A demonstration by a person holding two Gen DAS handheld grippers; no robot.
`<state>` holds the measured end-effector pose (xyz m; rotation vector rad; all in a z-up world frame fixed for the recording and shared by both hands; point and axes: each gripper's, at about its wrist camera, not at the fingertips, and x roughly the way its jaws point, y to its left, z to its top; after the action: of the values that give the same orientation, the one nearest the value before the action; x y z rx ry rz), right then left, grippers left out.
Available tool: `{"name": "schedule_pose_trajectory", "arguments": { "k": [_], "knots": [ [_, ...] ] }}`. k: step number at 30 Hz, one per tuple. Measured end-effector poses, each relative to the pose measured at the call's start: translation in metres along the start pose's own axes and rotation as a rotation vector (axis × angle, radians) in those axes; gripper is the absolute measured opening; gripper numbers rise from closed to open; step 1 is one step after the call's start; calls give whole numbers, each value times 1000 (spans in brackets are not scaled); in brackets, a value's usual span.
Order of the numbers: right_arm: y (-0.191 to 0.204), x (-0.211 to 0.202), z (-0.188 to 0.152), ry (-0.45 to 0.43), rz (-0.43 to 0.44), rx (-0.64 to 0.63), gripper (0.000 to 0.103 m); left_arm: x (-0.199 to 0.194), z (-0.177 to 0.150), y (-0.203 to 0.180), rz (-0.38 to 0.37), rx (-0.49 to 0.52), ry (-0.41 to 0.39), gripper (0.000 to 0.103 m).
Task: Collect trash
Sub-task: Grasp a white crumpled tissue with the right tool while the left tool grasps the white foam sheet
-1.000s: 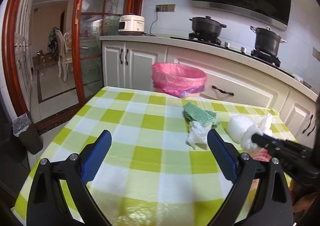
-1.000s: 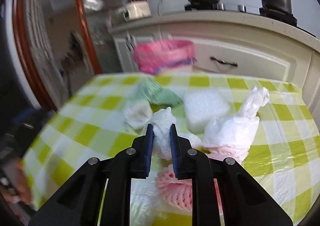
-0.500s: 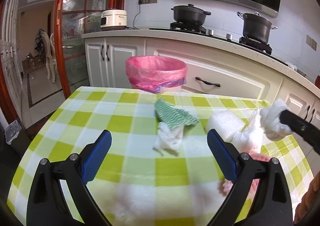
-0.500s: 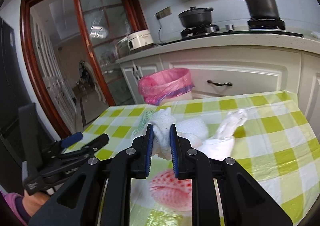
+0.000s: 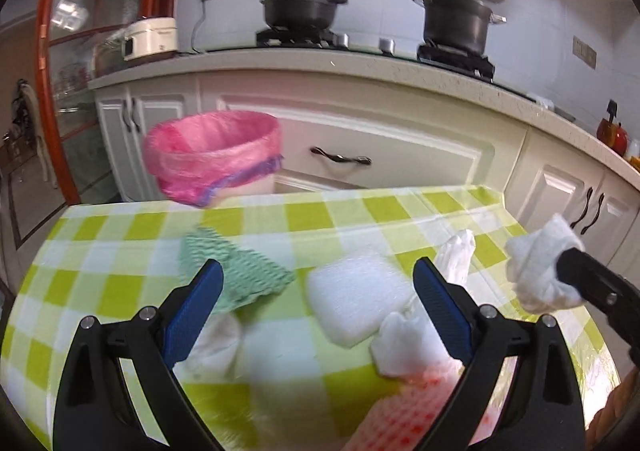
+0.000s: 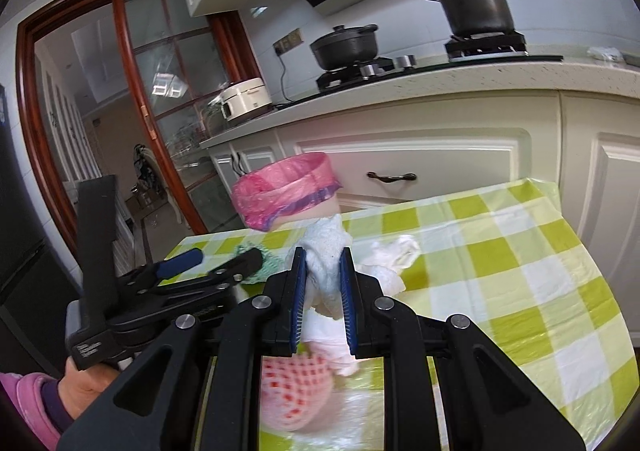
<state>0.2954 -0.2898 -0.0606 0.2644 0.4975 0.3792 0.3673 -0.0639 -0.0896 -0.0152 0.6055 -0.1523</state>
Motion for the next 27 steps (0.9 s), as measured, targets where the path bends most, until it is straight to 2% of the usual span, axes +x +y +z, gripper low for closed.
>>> {"name": "schedule_pose_trajectory", "arguments": {
  "k": [7,11,14,15,16,22,27],
  "knots": [
    [-27,6,6,-4,-24,32,18,50,1,-11,-69,1,130,92],
    [-35,14,7,0,-29,44,18,66,2,-16,-90,-27,177,92],
    [-37,16,7,4,-28,43,18,78,2,-25,-55,-1,194,92],
    [-38,17,6,6,-29,39,18,81,0,-29,-33,20,192,83],
    [-39,17,6,7,-30,39,18,82,-3,-32,-19,37,188,78],
    [-39,15,7,0,-27,55,18,55,-4,-32,-13,65,94,75],
    [-21,8,12,-22,-7,29,18,9,7,-20,1,48,-15,75]
  ]
}}
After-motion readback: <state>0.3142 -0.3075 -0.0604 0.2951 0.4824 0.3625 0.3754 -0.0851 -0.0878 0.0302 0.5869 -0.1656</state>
